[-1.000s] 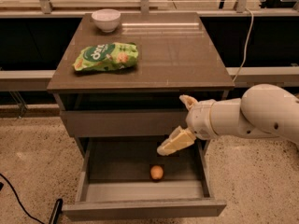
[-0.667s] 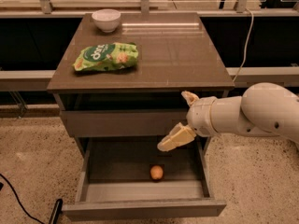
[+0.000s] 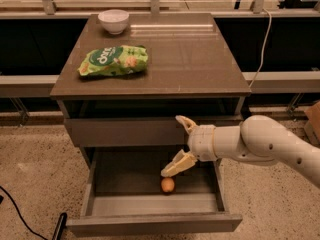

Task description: Pick orange from middle drawer and place on counter

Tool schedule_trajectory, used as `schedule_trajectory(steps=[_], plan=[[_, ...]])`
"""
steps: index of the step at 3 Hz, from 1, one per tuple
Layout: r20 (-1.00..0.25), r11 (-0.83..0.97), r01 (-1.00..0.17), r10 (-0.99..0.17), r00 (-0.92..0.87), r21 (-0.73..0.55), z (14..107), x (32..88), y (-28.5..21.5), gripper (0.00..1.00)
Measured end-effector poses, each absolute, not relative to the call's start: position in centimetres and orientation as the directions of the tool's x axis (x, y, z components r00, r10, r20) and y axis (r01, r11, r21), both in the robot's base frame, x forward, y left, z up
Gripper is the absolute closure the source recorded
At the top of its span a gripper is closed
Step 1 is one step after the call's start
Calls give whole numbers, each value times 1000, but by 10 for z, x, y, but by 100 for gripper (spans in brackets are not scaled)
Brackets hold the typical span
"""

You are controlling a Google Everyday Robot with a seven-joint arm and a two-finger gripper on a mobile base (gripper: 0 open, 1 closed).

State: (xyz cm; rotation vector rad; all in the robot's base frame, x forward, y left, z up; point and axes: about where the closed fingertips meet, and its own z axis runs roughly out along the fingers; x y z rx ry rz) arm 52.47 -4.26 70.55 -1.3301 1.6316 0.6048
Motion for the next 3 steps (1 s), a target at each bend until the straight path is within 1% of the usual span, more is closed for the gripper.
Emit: schedule_trajectory(steps=[1,2,3], plan=[[-880,237,-961,-474,11,-140,639,524,-32,1],[-863,228,-969,-504,-38,-90,586,523,-28,22],[-854,243,-970,-511,-101,-31,537,519,-25,32]])
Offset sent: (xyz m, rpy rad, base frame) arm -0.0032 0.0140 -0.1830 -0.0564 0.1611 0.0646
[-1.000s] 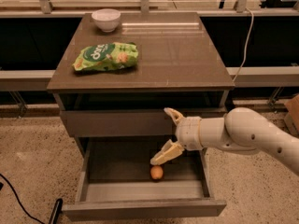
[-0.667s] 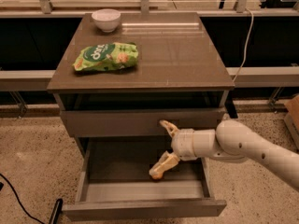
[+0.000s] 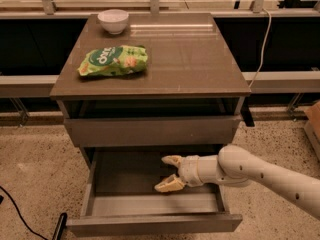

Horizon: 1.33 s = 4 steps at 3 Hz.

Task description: Pick orange from middle drawer and place on counter

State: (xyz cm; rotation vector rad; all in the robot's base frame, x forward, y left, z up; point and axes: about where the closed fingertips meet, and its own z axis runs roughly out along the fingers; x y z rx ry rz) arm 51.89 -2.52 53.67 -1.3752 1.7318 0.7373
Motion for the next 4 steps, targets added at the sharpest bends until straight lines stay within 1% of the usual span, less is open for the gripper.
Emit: schedule_trajectory(steps=[1,2,3,4], plan=[[-839,267,-964,-522,-154,11,497,516,-24,24],[-802,348,-937,-547,-240,43,451,513,-31,26],[-784,411,-910,-548,-292,52,426,517,-34,26],[-771,467,-883,-545,-329,47,413,529,-42,29]])
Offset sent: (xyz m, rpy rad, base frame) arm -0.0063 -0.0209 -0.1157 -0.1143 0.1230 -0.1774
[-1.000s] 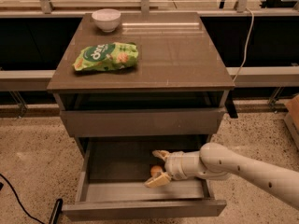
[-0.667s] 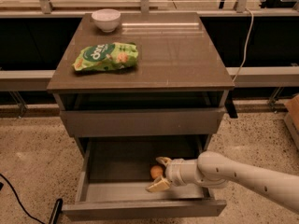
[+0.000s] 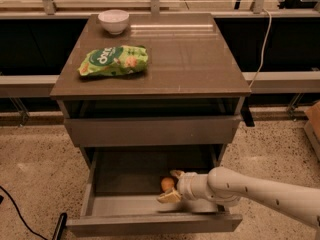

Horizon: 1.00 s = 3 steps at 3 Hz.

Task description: Pick orange from middle drawer and place on counter

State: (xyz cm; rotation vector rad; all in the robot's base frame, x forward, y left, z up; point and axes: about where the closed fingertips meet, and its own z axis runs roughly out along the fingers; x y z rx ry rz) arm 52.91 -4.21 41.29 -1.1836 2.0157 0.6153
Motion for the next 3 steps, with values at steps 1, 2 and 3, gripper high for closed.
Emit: schedule_trajectory(steps=[1,2,3], plan=[[-755,507,-861,-549,-360,42,402,541,-53,29],[-746,525,-850,-545,-383,53,389,548,-53,45],[-747,545,-835,-525,-407,71,381,554,-51,69]])
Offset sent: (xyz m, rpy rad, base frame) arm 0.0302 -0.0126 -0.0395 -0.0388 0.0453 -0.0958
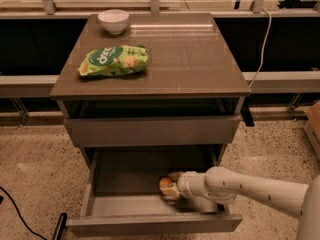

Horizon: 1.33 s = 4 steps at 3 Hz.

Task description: Pick orange from middle drawer and place on counter

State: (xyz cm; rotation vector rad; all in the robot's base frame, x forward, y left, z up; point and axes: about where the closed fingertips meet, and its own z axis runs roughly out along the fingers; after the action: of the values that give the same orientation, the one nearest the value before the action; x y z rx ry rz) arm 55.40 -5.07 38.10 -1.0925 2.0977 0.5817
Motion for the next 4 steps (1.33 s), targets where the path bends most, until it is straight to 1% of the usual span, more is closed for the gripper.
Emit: schedule_trajectory(steps=[1,2,3,4], plan=[[-769,540,-838,-505,-392,73,386,557,-45,91],[-831,500,-866,-471,-296,25,435,565,-41,100],[-889,455,-888,-431,-154,-67,526,578,-56,100],[-907,390,-899,-422,20,-201,619,586,-84,100]])
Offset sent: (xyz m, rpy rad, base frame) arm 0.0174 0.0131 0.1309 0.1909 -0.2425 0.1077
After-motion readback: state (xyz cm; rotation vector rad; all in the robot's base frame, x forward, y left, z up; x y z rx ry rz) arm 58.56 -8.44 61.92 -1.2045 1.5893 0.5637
